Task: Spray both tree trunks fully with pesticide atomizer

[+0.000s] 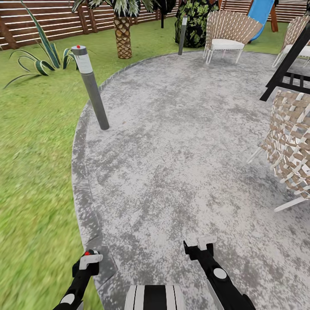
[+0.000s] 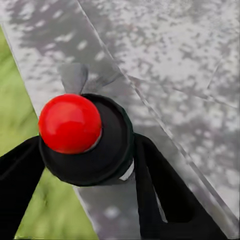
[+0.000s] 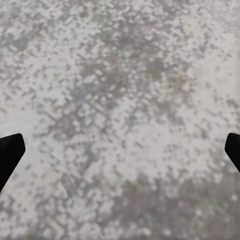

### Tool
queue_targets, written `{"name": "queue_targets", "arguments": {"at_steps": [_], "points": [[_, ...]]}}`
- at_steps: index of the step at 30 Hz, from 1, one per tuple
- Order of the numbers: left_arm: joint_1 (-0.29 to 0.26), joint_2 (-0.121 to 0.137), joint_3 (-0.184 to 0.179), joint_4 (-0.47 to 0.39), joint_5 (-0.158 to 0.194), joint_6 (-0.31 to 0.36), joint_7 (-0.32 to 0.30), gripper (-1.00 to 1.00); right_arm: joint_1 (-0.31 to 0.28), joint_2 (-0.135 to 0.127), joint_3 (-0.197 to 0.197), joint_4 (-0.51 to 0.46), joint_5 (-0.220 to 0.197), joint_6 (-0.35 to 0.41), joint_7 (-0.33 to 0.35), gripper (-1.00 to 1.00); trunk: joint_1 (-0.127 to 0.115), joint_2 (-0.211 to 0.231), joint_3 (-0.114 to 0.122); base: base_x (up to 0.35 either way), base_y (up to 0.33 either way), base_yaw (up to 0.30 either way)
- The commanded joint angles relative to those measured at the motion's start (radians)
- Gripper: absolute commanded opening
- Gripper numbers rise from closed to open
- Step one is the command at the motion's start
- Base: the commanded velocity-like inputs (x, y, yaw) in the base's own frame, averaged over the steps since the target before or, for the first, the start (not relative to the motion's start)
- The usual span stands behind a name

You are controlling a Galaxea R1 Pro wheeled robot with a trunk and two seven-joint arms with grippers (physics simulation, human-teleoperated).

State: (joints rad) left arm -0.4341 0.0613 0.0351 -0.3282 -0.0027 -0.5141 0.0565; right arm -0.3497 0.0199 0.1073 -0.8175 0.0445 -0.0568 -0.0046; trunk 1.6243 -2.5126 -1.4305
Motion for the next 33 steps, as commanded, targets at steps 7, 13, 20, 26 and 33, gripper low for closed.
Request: {"name": "queue_targets", "arguments": {"at_steps": [7, 13, 20, 26, 33], "points": [[0.0, -0.001, -0.001, -0.002, -0.002, -0.001, 0.001, -1.0, 0.0, 0.0, 0.0, 0.0, 0.0, 0.0, 0.0, 1.0, 0.0, 0.0, 0.0, 0.0, 0.0, 0.0], [0.0, -0.002, -0.003, -0.003, -0.003, -0.002, 0.0, -1.0, 0.0, 0.0, 0.0, 0.0, 0.0, 0.0, 0.0, 1.0, 0.0, 0.0, 0.0, 0.0, 0.0, 0.0], [0.0, -0.004, -0.004, -0.003, -0.003, 0.0, 0.0, -1.0, 0.0, 0.0, 0.0, 0.001, 0.001, 0.0, 0.001, 1.0, 0.0, 0.0, 0.004, 0.0, 0.0, 0.0], [0.0, -0.005, -0.006, -0.003, -0.003, 0.0, 0.0, -1.0, 0.0, 0.0, 0.0, 0.001, 0.001, -0.007, 0.001, 1.0, -0.003, 0.002, 0.027, 0.0, 0.0, 0.0], [0.0, -0.005, -0.007, -0.003, -0.003, 0.0, 0.0, -1.0, 0.0, 0.0, 0.001, 0.0, 0.002, -0.009, 0.0, 1.0, -0.006, 0.003, 0.054, 0.0, 0.0, 0.0]]}}
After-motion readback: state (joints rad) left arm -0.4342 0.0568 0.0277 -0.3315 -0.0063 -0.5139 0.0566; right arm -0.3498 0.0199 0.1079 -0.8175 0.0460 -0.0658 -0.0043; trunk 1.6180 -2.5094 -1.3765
